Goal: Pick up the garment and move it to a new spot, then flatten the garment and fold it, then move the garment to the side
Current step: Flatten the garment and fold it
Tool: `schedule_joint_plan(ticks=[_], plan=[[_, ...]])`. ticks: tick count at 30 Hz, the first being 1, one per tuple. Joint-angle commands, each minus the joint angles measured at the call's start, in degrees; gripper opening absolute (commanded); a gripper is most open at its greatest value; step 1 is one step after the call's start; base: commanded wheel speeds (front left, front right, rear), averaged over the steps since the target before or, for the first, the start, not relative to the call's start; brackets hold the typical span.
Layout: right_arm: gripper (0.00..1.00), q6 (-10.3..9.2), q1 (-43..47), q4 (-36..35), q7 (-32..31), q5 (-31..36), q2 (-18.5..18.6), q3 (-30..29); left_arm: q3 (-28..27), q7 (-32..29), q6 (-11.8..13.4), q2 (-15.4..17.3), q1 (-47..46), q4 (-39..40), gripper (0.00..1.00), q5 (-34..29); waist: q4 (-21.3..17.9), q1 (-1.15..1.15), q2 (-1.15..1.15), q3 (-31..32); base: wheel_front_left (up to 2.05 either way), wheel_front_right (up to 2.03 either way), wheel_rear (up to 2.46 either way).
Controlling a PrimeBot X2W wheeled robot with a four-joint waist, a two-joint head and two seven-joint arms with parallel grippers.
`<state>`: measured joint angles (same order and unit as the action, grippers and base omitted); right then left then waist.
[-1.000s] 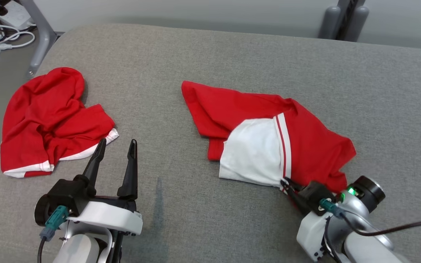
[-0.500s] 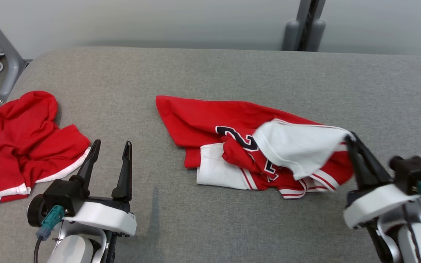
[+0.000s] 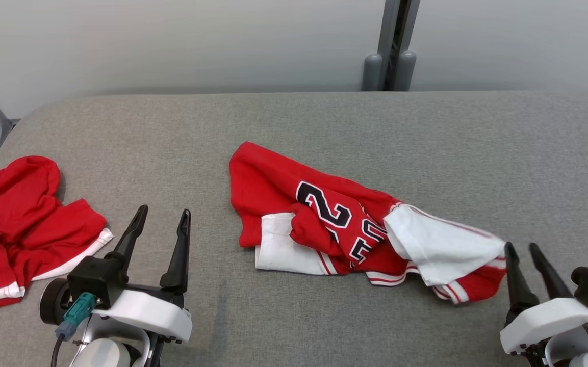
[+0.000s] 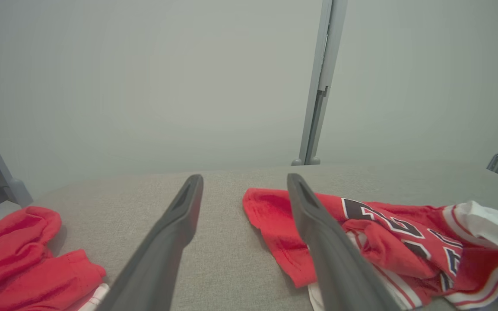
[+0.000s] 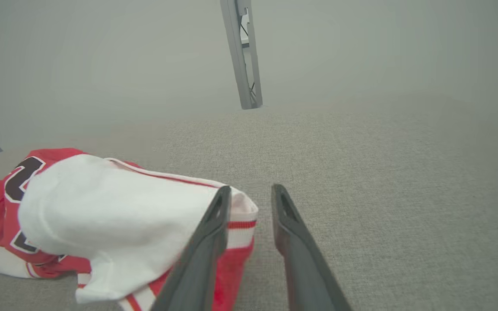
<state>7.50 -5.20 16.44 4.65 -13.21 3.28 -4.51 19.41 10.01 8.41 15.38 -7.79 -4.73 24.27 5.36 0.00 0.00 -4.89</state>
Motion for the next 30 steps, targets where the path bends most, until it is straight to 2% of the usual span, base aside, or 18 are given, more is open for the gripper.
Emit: schedule_joint_plan(ticks=[1,9,21,30], plan=[[1.00,-0.02,0.0,0.3,0.4,-0.2,0.1,-0.2,-0.1,-0.2,0.2,0.3,0.3,0.1,1.00,0.1,-0.3,0.00,0.00,0.3,0.00,0.00,0.00],[1.00,-0.02,2.3,-3.0,2.3,1.8,-0.1,-3.2,0.1,-0.9,0.8,1.0,1.8,0.8,1.00,0.4,-1.9,0.00,0.00,2.6,0.00,0.00,0.00],[1.00,-0.02,7.1,-17.7,-2.2,5.3,-0.2,-1.2,0.0,-1.5,1.7,2.0,3.6,1.4,1.00,0.7,-3.4,0.00,0.00,3.9,0.00,0.00,0.00],[1.00,-0.02,8.9,-20.4,-3.5,4.9,-0.3,-1.3,0.2,-1.3,1.8,2.1,2.7,1.3,1.00,1.0,-3.6,0.00,0.00,3.3,0.00,0.00,0.00]])
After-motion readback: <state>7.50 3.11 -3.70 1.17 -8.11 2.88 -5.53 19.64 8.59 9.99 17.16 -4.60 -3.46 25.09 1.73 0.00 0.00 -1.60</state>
